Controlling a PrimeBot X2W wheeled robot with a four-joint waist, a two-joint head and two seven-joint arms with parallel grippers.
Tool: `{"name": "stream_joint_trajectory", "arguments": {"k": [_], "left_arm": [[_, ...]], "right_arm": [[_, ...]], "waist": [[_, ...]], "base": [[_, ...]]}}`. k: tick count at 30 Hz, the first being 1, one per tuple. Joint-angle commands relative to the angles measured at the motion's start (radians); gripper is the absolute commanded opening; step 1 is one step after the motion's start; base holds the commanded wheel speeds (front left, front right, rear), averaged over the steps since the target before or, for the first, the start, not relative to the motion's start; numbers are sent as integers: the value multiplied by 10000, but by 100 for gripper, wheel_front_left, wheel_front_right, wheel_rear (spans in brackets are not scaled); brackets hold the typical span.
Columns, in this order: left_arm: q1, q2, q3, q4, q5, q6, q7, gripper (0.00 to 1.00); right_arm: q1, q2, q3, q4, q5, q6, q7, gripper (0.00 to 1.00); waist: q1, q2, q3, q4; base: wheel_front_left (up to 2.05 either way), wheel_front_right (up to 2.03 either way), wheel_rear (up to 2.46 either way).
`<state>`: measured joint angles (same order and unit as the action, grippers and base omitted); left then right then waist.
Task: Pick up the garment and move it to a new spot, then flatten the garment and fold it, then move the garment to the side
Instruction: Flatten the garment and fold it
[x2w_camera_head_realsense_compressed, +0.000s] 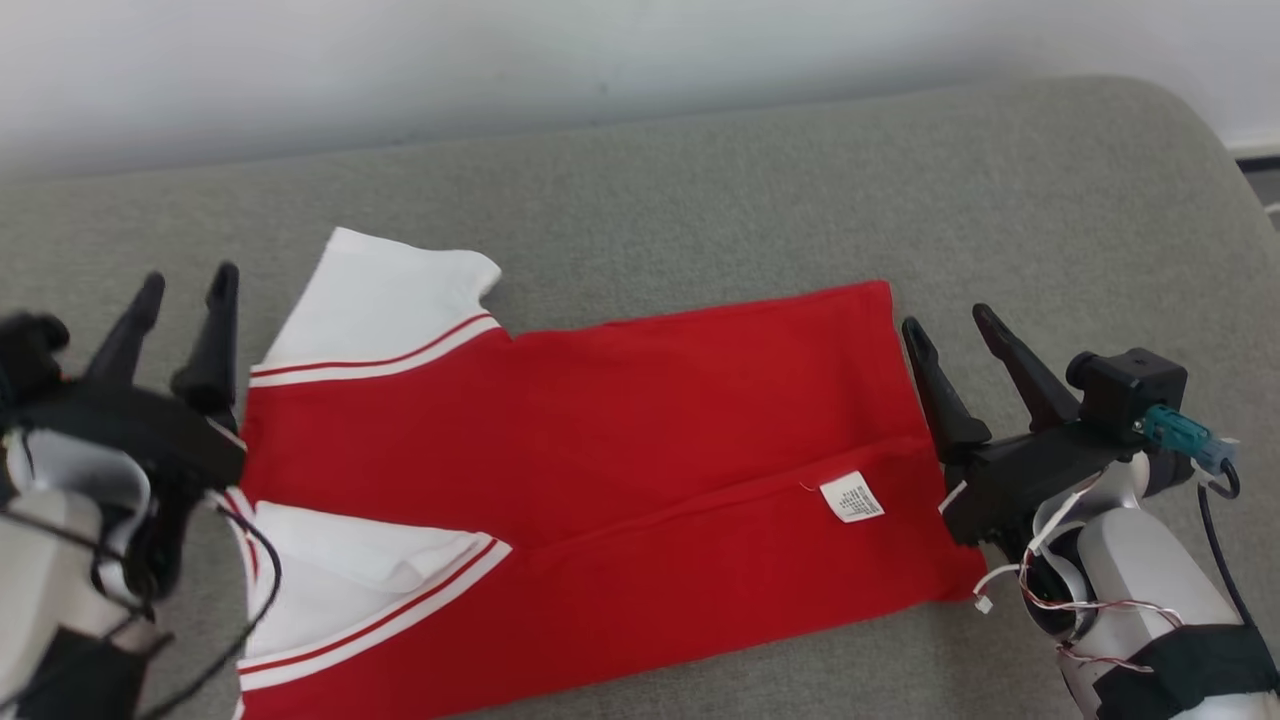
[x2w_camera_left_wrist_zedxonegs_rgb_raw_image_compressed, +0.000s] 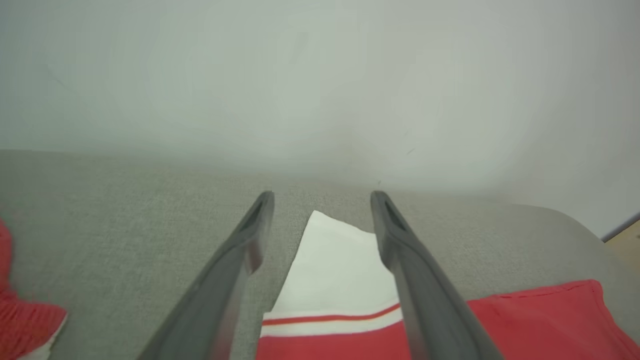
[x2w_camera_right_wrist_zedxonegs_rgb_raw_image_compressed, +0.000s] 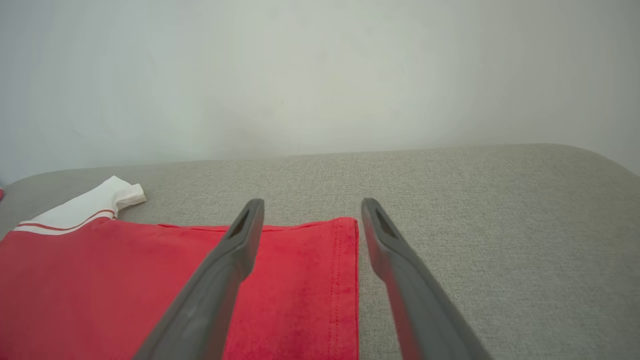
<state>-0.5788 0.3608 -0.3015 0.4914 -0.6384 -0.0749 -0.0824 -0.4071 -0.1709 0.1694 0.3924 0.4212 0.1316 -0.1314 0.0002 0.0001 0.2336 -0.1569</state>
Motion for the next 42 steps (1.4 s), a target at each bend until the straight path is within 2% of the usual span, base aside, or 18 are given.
{"name": "stream_joint_trajectory", "arguments": {"k": [1, 10, 21, 26, 41, 42], "left_arm": [[-289, 11, 10, 227, -88, -97, 97, 100], [-2407, -103, -359, 2575, -349, -462, 586, 100], [-3816, -84, -1002, 4671, -210, -564, 584, 100], [-4293, 72, -1450, 5634, 234, -550, 408, 100], [-5091, 254, -1983, 6702, 86, -552, 672, 100], [-5101, 264, -2019, 6794, 97, -552, 701, 97]], "right_arm": [[-155, 8, 8, 49, 65, -19, -73, 100], [-619, 156, 281, 257, 99, -19, -420, 100], [-768, 98, 461, 228, 152, -19, -568, 100], [-724, 142, 488, 172, 165, -19, -611, 100], [-832, 299, 525, 14, 217, -19, -638, 100], [-830, 297, 509, 13, 215, -19, -651, 100]], "waist": [[-2, -1, 533, -437], [-2, -1, 1408, -1029], [-2, -1, 1796, -1500], [-2, -1, 1834, -1664], [-2, -1, 2261, -1986], [-2, -1, 2276, -1990]], "base": [[0, 0, 0], [0, 0, 0], [0, 0, 0], [0, 0, 0], [0, 0, 0], [0, 0, 0]]}}
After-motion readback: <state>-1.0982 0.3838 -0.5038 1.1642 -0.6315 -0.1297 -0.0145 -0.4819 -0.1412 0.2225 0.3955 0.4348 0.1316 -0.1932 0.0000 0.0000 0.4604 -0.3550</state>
